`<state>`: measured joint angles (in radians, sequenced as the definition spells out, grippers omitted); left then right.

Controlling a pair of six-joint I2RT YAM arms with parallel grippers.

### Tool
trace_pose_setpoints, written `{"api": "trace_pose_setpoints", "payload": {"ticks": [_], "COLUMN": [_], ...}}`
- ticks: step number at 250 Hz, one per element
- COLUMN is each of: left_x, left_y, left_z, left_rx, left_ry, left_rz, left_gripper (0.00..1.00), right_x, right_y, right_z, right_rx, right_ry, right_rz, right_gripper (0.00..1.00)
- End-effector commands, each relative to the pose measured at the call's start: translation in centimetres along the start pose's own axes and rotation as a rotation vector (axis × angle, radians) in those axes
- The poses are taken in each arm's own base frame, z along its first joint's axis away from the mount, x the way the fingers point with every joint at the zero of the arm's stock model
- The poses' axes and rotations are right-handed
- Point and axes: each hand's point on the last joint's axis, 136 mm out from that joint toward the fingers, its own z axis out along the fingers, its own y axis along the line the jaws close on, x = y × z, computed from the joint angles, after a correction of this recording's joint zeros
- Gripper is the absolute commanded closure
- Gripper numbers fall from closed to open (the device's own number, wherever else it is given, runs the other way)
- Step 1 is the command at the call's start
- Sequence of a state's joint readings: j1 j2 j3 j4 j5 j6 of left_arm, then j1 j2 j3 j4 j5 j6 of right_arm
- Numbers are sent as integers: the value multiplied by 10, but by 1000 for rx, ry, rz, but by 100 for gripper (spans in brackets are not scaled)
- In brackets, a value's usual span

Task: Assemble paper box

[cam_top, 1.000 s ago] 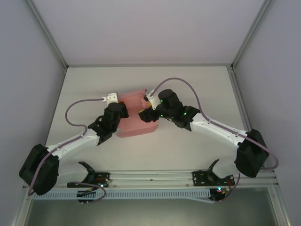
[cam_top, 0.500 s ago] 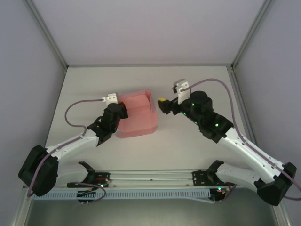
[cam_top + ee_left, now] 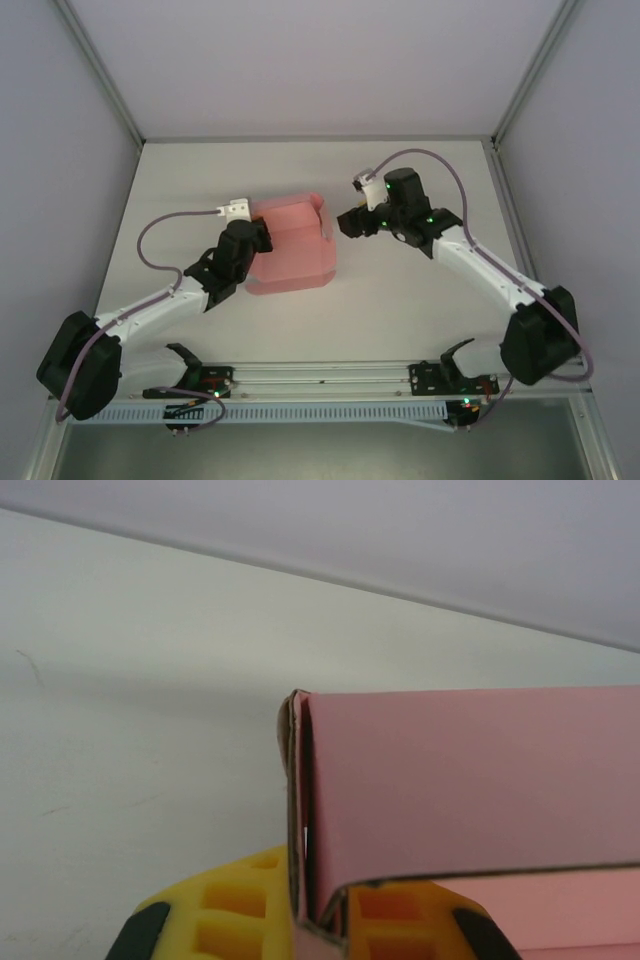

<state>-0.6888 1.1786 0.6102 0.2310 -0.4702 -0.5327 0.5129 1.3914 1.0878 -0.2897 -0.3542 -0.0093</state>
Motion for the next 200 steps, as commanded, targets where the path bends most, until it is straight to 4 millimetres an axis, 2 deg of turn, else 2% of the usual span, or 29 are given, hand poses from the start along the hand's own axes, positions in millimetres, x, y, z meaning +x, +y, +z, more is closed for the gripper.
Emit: {"api": "trace_pose_setpoints", "payload": {"ticks": [1,47,91,117,159,200], "left_x": [-15,-11,-11,-11,-8,-8], "left_y": [-4,-2,-2,-3,-3,-3], "left_z": [-4,-1,0,0,1,2], "left_rx": [21,9,11,14,11,11], "left_ry": [-44,-34,-36,-34,-24,-21], "left_rz": [-5,8,12,12,19,10], "left_gripper": [100,100,100,100,100,100], "right_x": [-9,-6,-2,-8,-22,-32], "right_y": [28,43,56,50,25,27], "right_z": [2,10,18,27,44,60], "right_rx": [-166,-252,-285,-216,8,94], "right_ry": [25,44,71,53,9,-37], "right_rz": [-55,-77,-107,-120,-131,-144], "right_gripper": [35,35,41,41,42,43]}}
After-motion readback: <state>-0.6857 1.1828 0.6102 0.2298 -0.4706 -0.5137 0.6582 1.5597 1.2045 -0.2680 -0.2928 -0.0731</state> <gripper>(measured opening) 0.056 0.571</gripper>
